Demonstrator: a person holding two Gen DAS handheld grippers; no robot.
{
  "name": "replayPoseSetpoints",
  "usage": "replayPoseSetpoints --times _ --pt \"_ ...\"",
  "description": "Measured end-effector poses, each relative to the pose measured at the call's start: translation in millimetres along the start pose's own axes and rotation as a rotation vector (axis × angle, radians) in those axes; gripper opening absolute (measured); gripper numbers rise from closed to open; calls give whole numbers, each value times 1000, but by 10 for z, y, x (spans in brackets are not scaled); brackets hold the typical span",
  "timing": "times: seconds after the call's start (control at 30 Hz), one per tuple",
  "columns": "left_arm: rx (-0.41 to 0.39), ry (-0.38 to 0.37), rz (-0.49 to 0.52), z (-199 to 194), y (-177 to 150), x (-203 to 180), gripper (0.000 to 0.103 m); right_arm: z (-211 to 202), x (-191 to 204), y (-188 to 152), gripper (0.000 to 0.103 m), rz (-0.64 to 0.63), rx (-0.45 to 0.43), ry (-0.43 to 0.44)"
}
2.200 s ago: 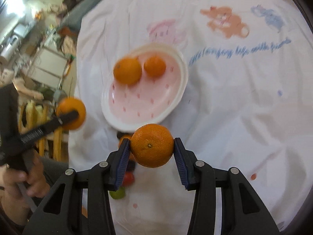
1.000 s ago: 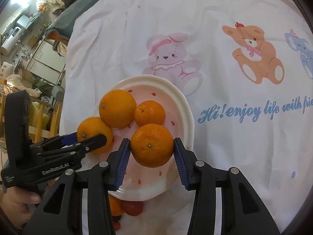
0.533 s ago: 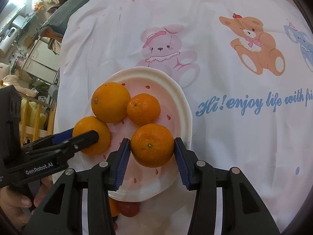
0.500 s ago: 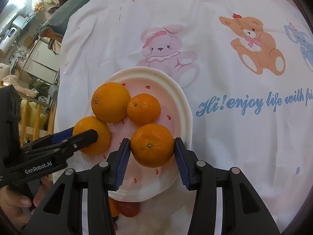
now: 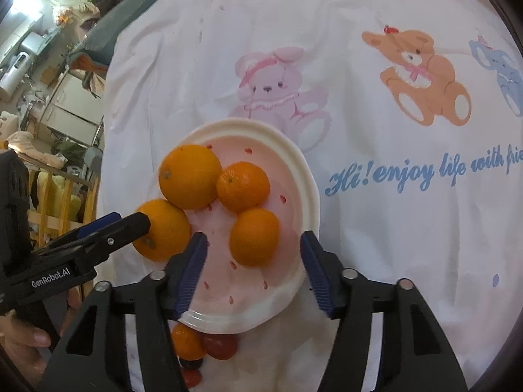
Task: Organize fruits
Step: 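Lower both fruits into the pink plate and open both tools, then withdraw both open tools from the plate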
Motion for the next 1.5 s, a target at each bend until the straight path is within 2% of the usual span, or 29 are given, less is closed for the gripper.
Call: replayPoseSetpoints --times 0.3,0.5,0.7,0.93,1.0,1.07,1.3,1.47,1.5 --pt "-52 18 40 -226 -40 -6 82 -219 48 -41 65 -12 -28 -8" --pt "-112 20 80 -520 -71 5 82 -564 183 -102 65 -37 -84 -5" --pt "-140 1 86 -747 -188 61 82 -868 306 -220 66 -78 -150 -18" --pt "-195 16 147 -1038 -321 -6 82 -1130 283 -427 66 -25 -197 -23" --pt "-203 28 159 -1087 -368 -20 82 -1138 278 -509 66 -9 -186 -18" --pt "-191 5 156 -1096 -421 -12 82 -1120 283 -582 66 1 -172 -20" --pt "-146 12 76 -1044 -513 147 82 -894 354 -800 66 15 -82 9" --pt "-151 49 48 -1026 -490 219 82 -543 363 -1050 64 136 74 87" --pt "-143 44 39 -1011 -485 221 82 -463 400 -1107 60 141 106 92"
Point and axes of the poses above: each gripper's, at about its wrist camera, not at the fingertips, and z roughly the way its jaws point, x to its left, y to its top, the point moved 1 cm from there along z, roughly the way its jaws point, and after that the axes turned 12 degrees about -x, right-handed, at the moved point
